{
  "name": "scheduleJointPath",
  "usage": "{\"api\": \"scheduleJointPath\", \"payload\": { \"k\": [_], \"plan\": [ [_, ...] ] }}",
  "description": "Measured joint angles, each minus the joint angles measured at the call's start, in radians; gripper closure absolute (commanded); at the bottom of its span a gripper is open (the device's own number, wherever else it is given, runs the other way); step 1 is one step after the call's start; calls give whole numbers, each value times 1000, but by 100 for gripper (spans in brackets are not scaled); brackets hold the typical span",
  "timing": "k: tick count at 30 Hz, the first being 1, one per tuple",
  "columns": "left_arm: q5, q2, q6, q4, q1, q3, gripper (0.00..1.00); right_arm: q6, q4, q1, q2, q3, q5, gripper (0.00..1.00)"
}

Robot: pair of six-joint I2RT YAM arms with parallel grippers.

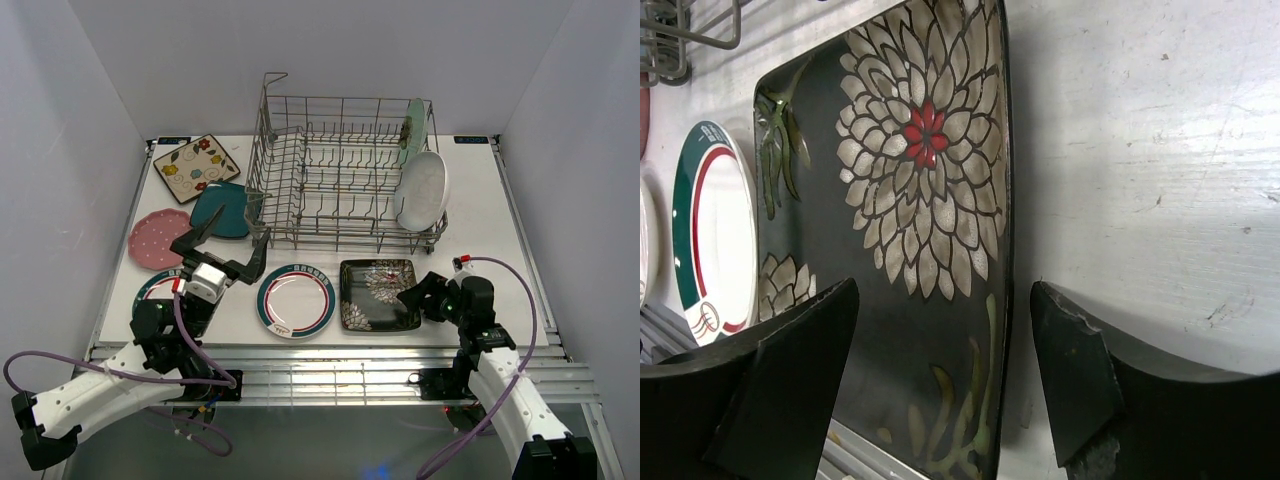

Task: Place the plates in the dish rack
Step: Pick up the plate at the center of the board.

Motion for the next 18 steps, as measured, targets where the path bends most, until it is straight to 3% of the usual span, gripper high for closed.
{"api": "scheduleJointPath", "payload": {
  "k": [9, 18],
  "plan": [
    [-8, -43, 29, 75, 0, -114, 2, 11, 105, 0, 90, -21, -23, 54],
    [-27, -61, 28, 120, 0, -145, 2, 14, 107, 0, 85, -23, -19, 63]
  ]
}}
